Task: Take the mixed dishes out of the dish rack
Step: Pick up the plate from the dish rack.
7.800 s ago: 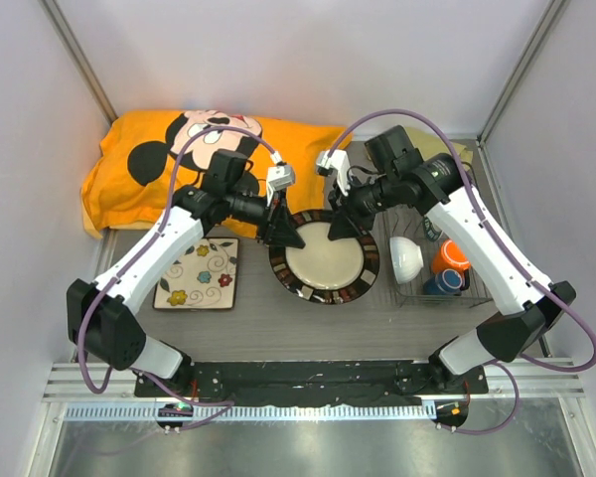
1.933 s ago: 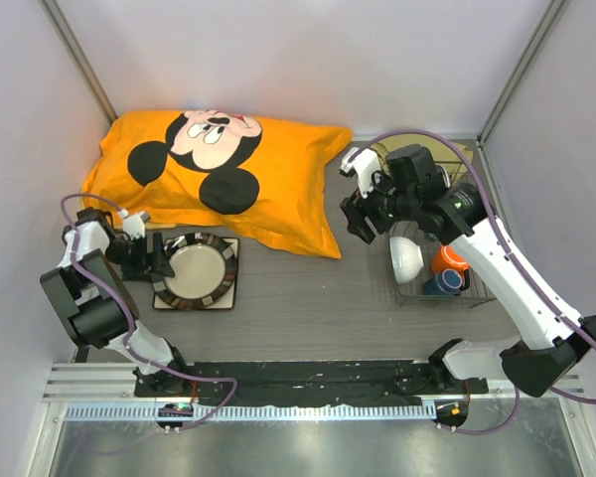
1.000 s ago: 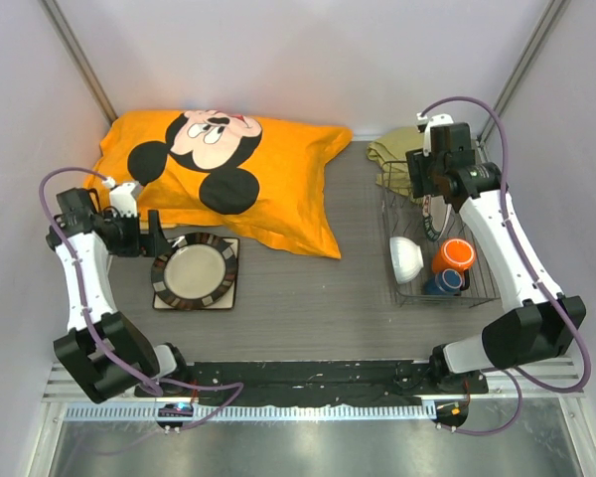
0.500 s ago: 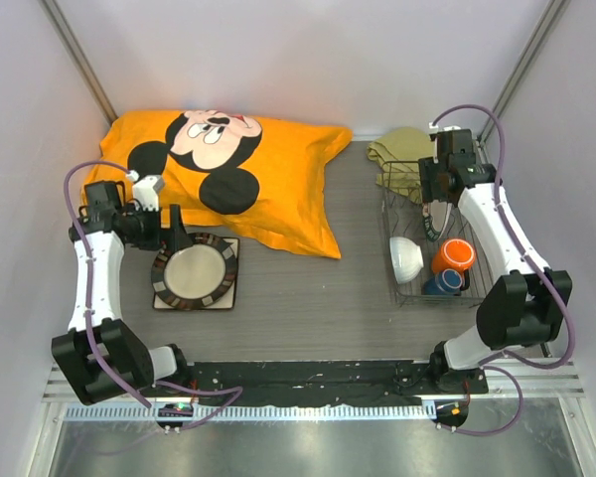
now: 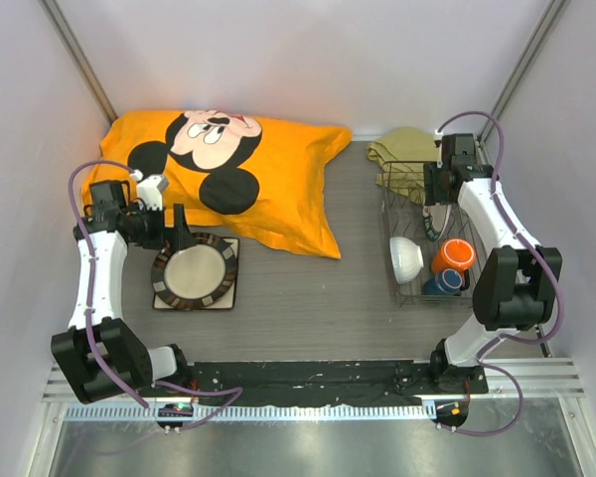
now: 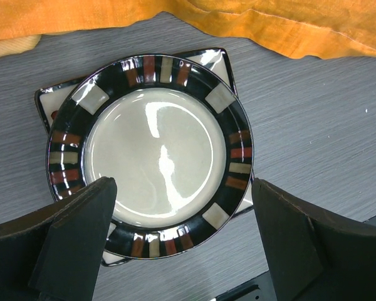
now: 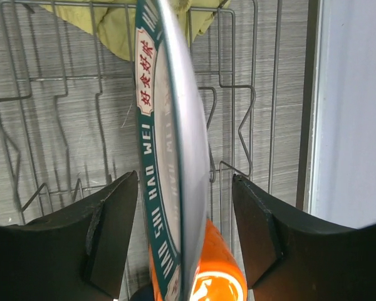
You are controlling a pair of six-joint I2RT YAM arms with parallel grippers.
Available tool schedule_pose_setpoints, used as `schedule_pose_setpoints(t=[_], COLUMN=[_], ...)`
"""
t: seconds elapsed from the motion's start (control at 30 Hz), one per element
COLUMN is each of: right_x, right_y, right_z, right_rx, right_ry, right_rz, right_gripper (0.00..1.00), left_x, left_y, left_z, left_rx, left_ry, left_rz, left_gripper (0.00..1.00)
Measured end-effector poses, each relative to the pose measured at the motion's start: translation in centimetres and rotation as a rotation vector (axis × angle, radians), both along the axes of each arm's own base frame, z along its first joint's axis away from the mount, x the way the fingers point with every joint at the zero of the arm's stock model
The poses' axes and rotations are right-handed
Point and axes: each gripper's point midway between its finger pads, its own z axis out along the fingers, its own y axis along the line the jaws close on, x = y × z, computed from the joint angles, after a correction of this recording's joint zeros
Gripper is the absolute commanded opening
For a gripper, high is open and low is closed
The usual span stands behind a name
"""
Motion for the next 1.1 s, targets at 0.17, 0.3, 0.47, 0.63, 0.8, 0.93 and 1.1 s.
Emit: schedule_pose_setpoints(t=[0.17, 0.3, 0.47, 0.63, 0.8, 0.93, 1.1], right_x=[0.3, 0.8, 0.8, 1.0, 0.9, 0.7, 1.2], right_y=[-0.8, -0.8, -0.4, 0.1, 0.2, 0.2, 0.3], right_z=[-1.3, -1.5, -1.7, -1.7, -1.7, -1.7, -0.4], right_rx=[0.036, 0.072, 0.104, 0.123, 0.123, 0.123, 0.127], right_ry=[0.019, 0.005, 0.006, 0.005, 0.009, 0.019, 0.0], right_rz=[-0.015, -0.015, 0.005, 0.032, 0.042, 0.044, 0.042], right_gripper=[0.59, 0.52, 0.41, 0.31, 0.24, 0.17, 0.12], left_x=[0.0, -0.2, -0.4, -0.4, -0.4, -0.3, -0.3], left_y=[0.0, -0.2, -0.3, -0.4, -0.4, -0.4, -0.5], left_z=[-0.1, -0.5, -0.8, -0.9, -1.1, -1.1, -1.2], left_rx=[0.0, -0.003, -0.006, -0.007, -0.009, -0.009, -0.012], left_ry=[0.001, 0.01, 0.019, 0.022, 0.029, 0.031, 0.033], left_rz=[-0.001, -0.006, -0.007, -0.01, -0.011, -0.011, -0.009], left_gripper=[0.94, 0.94, 0.94, 0.94, 0.95, 0.94, 0.95])
